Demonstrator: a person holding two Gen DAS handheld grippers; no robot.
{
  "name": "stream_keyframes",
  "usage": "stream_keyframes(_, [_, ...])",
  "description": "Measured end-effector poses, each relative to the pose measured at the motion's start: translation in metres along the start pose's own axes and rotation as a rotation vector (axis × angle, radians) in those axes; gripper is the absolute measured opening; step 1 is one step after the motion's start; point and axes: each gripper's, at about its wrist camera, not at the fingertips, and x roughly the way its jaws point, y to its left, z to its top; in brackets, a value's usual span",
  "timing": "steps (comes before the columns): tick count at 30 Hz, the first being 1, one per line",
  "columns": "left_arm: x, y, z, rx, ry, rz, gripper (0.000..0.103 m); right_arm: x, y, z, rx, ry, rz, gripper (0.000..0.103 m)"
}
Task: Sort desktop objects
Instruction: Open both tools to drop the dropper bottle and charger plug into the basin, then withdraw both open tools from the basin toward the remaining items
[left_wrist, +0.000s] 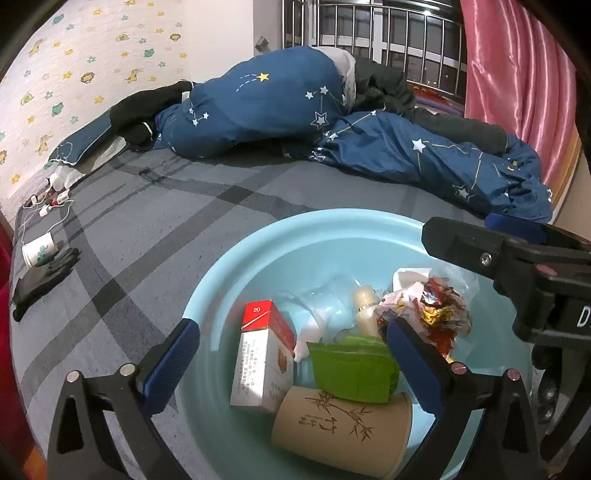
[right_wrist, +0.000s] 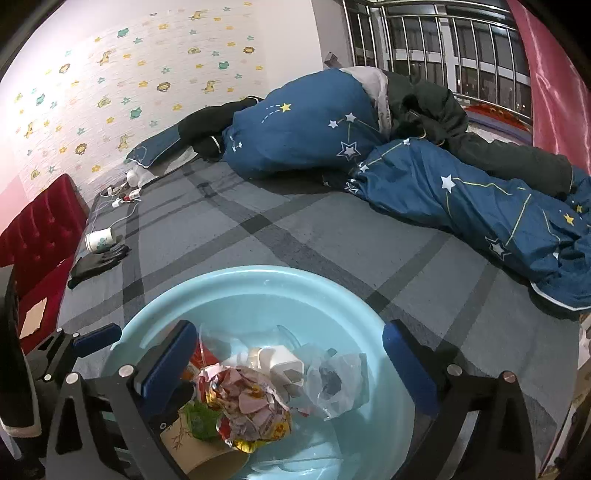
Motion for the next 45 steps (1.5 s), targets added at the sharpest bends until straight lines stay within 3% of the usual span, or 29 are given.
stream_keyframes(27, [-0.073,-0.002,-0.014,-0.020,-0.061,0.023,0.103,-0.076,0.014,-0.010,-0.028,-0.044,-0.028,0.103])
stream_keyframes(34, [-0.100,-0.002,-0.032,-0.017,-0.086,0.048,0.103,-0.102,0.021,-0.026,-0.048,-0.046,-0.032,0.103])
stream_keyframes(45, [-0.121,0.000,-0.074,-0.033,-0.051,0.032,0.103,-0.128,0.038,-0.063,-0.079,-0.018,-0.032,0.103])
